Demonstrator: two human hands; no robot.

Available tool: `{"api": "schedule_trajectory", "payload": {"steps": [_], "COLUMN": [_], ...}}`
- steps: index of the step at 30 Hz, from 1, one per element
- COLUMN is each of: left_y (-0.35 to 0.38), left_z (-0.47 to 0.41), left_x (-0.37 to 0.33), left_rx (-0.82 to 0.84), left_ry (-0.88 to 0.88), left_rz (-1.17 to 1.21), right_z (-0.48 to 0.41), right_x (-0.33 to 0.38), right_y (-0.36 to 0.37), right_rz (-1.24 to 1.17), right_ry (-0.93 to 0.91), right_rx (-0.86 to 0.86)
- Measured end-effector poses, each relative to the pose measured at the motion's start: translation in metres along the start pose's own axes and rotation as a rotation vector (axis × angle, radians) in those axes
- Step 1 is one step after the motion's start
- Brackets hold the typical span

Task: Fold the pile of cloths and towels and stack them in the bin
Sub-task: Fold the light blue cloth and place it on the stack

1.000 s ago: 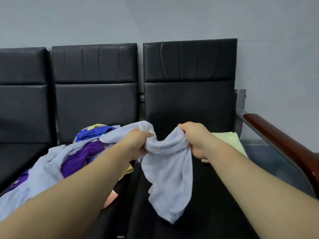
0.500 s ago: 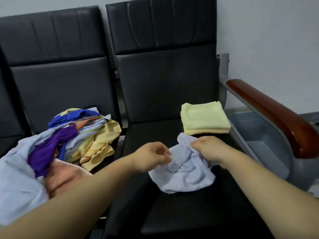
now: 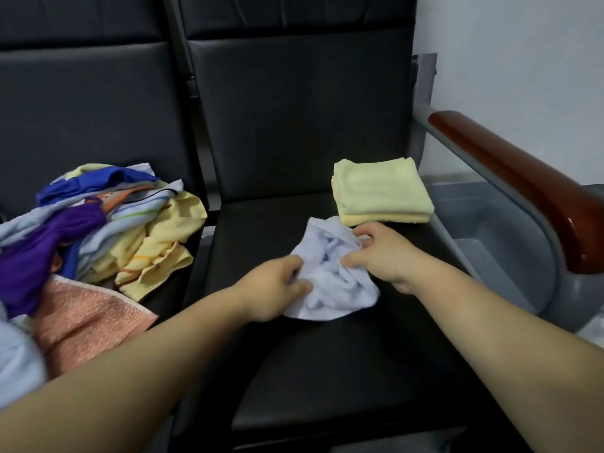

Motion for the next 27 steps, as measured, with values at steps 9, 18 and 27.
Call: {"api": "schedule_trajectory", "payload": {"steps": [9,18,27], "left_y": [-0.008,-0.033,-0.018], "left_z": [0.011,0.021,0.026], "left_x": [0.052,0.053,0.024], "left_rx": [-0.054,-0.376,-0.002], "left_ry": [-0.524,-0.445,0.066], "left_rz": [1.013,0.106,-0.098], "right_z": [0.009,0.014,0.01], "right_x": [-0.001,-0.008,0.003], "right_y": [0.029,0.057,0.072], "right_rz": [0.179,0.424,0.68], "right_ry": [-0.044,-0.125,-0.094], "right_rx": [0.022,0.093,0.172]}}
Point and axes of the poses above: each hand's wrist, its own z-axis away from the middle knuckle, its own y-axis out of the palm, x = y × z, the point moved 5 cm from there along -z, towards the middle knuckle, and after that the axes turned 15 degrees about -z, right-handed, at the moved point
